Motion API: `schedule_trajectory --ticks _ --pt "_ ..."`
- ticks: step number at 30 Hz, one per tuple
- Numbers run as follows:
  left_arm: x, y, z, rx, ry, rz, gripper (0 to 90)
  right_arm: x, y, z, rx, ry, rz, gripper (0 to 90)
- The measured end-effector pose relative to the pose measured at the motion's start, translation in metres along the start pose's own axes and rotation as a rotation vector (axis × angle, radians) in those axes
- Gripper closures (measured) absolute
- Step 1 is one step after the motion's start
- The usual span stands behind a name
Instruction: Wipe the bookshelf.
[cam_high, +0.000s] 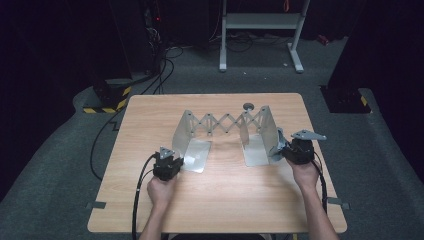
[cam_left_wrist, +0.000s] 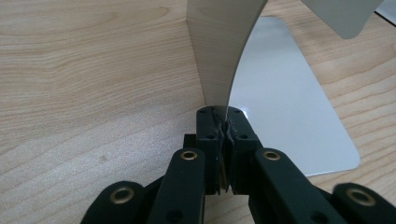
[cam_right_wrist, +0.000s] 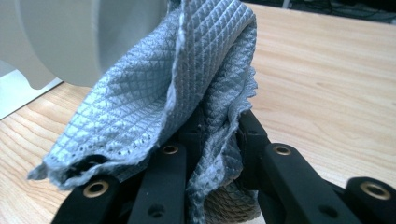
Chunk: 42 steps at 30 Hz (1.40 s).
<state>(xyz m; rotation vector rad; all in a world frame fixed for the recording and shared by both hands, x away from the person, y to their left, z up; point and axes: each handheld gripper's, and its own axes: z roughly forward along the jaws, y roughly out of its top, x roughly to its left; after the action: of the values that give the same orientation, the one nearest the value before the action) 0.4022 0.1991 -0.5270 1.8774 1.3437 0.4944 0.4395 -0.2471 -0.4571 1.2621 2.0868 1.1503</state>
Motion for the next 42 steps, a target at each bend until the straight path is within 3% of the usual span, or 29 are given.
schedule_trajectory --ticks 9,24,42 --pt "0.0 0.0 0.0 0.001 -0.001 -0.001 85.5 0.008 0.006 -0.012 -0.036 -0.013 -0.029 77.3" --pt "0.0 0.0 0.0 0.0 0.0 0.001 85.5 0.005 0.019 -0.016 -0.072 -0.024 -0.04 77.2" --pt "0.0 0.0 0.0 0.0 -0.001 0.001 85.4 0.0 0.011 0.011 0.007 -0.008 -0.004 77.3"
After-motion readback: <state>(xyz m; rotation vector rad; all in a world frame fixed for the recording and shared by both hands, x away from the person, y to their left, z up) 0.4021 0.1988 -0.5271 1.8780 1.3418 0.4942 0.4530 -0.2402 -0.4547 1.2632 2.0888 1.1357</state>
